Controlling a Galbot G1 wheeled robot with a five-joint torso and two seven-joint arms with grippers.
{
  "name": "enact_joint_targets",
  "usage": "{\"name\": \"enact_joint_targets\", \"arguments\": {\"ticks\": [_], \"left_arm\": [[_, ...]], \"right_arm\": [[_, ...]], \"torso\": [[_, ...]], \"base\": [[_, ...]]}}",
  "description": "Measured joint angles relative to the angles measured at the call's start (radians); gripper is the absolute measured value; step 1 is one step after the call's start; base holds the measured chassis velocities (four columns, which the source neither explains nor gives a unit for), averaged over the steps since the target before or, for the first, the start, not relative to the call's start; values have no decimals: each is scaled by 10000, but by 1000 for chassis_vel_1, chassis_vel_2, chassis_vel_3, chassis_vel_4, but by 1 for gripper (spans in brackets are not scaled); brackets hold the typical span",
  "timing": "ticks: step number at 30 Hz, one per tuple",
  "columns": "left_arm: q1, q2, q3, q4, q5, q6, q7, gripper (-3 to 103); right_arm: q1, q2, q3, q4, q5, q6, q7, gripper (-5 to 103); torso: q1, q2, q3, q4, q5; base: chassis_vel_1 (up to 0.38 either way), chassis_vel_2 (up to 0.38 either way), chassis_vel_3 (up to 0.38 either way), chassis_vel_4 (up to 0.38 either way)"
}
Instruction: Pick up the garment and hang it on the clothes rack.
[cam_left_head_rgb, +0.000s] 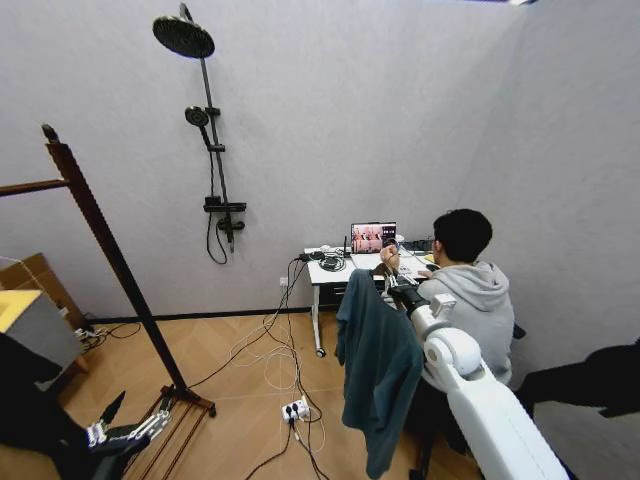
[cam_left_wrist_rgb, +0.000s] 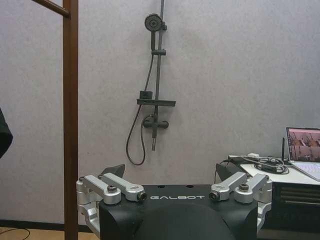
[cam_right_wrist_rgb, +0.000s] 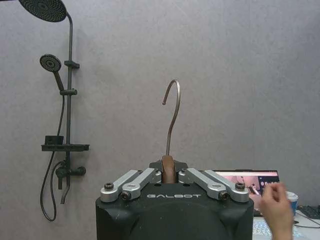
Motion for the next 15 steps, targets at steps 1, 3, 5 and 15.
{"name": "enact_joint_targets", "arguments": {"ticks": [1,3,5,15], "left_arm": [[0,0,0,0,0,0,0,100],[0,0,0,0,0,0,0,100],[0,0,0,0,0,0,0,100],[0,0,0,0,0,0,0,100]], "right_arm": [[-14,18,-25,11,-4,-11,-4,9],[-32,44,-59,24,-20,-22,-15,9],[-46,70,-97,34,-32,-23,-19,9],[-12,165,-278,33,-88,-23,-90,9]], "torso": [[0,0,0,0,-1],[0,0,0,0,0],[0,-1,0,0,0],[0,0,0,0,1]], "base": [[0,0,0,0],[0,0,0,0],[0,0,0,0],[34,34,40,37]]}}
